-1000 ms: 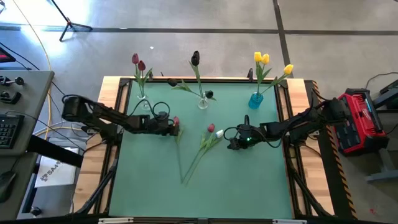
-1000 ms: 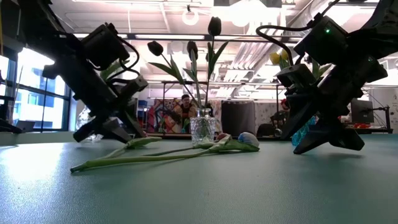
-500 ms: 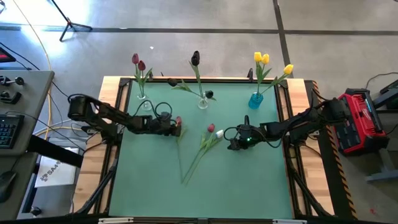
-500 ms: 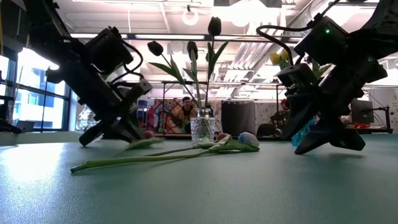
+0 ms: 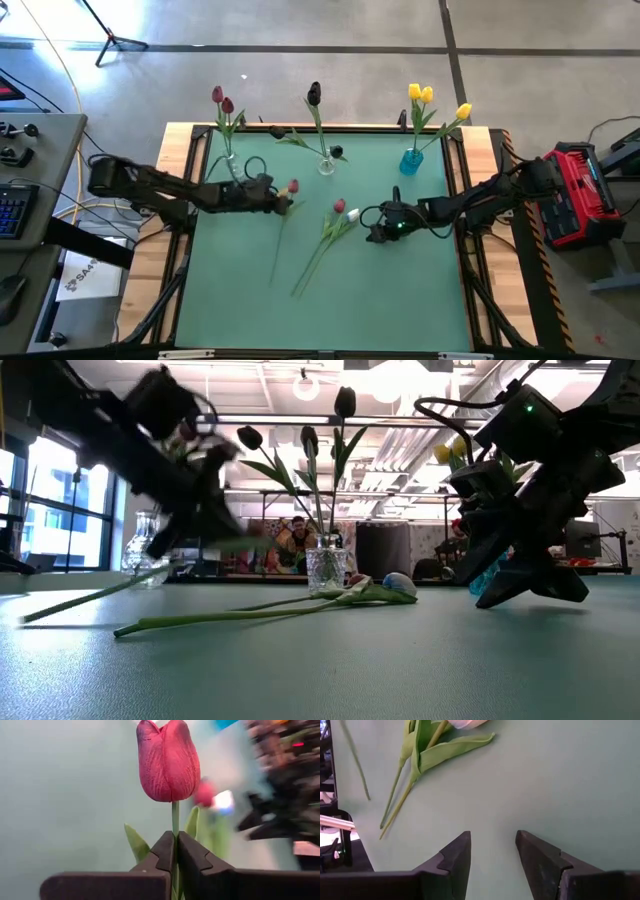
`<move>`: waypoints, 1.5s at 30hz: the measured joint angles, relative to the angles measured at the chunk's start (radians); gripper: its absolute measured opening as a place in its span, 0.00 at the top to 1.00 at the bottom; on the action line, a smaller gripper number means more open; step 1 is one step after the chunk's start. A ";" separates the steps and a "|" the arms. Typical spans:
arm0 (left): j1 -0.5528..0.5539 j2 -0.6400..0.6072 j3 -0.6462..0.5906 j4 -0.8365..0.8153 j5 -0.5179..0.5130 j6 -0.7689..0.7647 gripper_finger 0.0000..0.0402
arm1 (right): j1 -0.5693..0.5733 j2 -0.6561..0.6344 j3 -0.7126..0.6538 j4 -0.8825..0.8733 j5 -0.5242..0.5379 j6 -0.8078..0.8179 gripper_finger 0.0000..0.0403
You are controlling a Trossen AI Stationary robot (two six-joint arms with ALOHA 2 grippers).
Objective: Sort flowers into vase by color
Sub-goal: Put the red tulip into the left transparent vase
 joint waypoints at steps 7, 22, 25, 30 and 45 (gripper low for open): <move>-0.040 -0.316 0.001 0.003 -0.107 0.344 1.00 | 0.014 0.000 0.000 -0.018 0.009 -0.061 0.61; -0.079 -0.887 0.005 -0.004 -0.474 1.221 1.00 | 0.014 0.000 0.000 -0.025 0.008 -0.057 0.61; -0.078 -0.962 0.031 -0.001 -0.608 1.331 1.00 | 0.014 0.000 0.000 -0.024 0.001 -0.052 0.61; -0.078 -1.013 0.086 -0.002 -0.703 1.501 1.00 | 0.008 0.000 0.000 -0.024 -0.008 -0.052 0.61; 0.001 -0.986 0.147 -0.055 -0.747 1.687 1.00 | -0.041 0.001 0.000 -0.024 -0.035 -0.058 0.61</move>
